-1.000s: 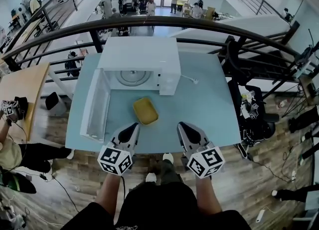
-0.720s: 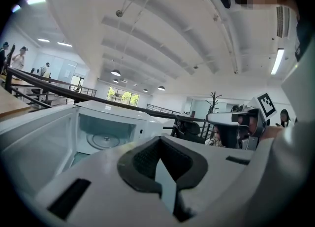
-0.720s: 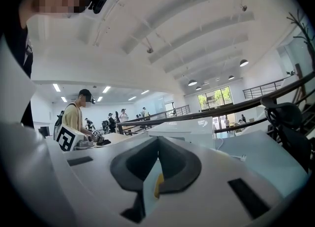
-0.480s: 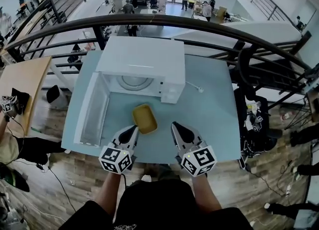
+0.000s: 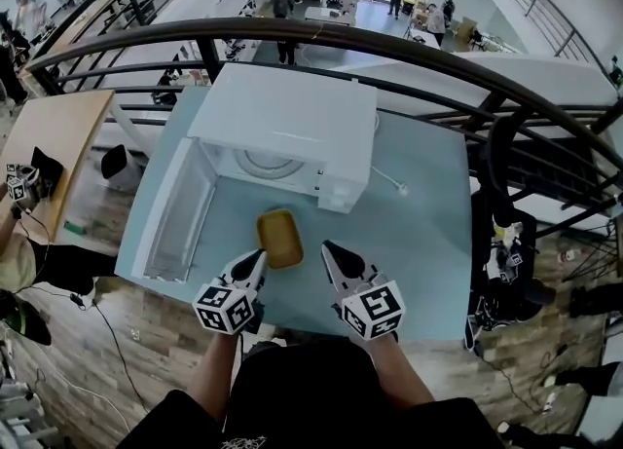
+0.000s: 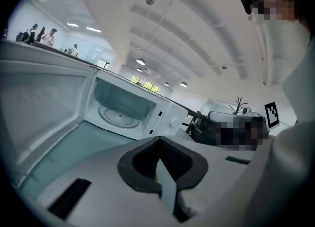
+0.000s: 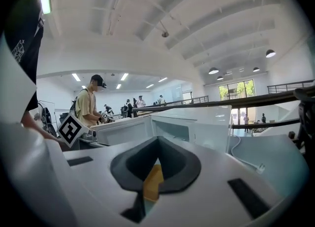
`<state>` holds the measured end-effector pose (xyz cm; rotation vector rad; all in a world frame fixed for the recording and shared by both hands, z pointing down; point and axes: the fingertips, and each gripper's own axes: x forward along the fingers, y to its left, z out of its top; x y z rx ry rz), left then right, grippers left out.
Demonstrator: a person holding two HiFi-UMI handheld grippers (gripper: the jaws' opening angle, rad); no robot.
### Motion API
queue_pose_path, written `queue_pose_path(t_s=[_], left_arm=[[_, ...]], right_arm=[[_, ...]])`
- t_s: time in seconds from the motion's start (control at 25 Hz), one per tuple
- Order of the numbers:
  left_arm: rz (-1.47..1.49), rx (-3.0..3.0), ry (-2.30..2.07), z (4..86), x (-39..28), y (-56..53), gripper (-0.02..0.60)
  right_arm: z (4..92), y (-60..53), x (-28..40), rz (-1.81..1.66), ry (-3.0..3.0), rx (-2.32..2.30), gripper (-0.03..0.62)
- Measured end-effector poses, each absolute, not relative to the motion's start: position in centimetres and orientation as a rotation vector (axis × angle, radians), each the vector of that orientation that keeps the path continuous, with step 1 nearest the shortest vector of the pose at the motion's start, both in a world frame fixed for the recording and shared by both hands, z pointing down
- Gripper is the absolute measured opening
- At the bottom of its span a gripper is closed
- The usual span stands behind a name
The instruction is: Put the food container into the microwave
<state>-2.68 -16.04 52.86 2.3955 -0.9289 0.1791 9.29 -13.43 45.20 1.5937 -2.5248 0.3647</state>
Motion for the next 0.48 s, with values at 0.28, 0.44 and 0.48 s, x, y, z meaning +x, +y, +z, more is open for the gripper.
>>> queue_pose_path(t_s=[0.28,0.44,0.48], left_arm=[[0.105,2.157,-0.901,58.0,-3.1,-16.4,0.008],[0.083,2.015,-0.922,61.4,-4.1,-16.1,0.008],[0.073,1.987,-0.934,62.1,-4.5,-16.1,0.008]], right_arm=[[48.5,-14.7,9.2,0.454,-2.583,1.46,0.005],[50.3,-14.6,9.0,0.506,-2.598,1.392,0.005],[50.7,-14.6,9.0,0.52,-2.602,1.38,0.005]])
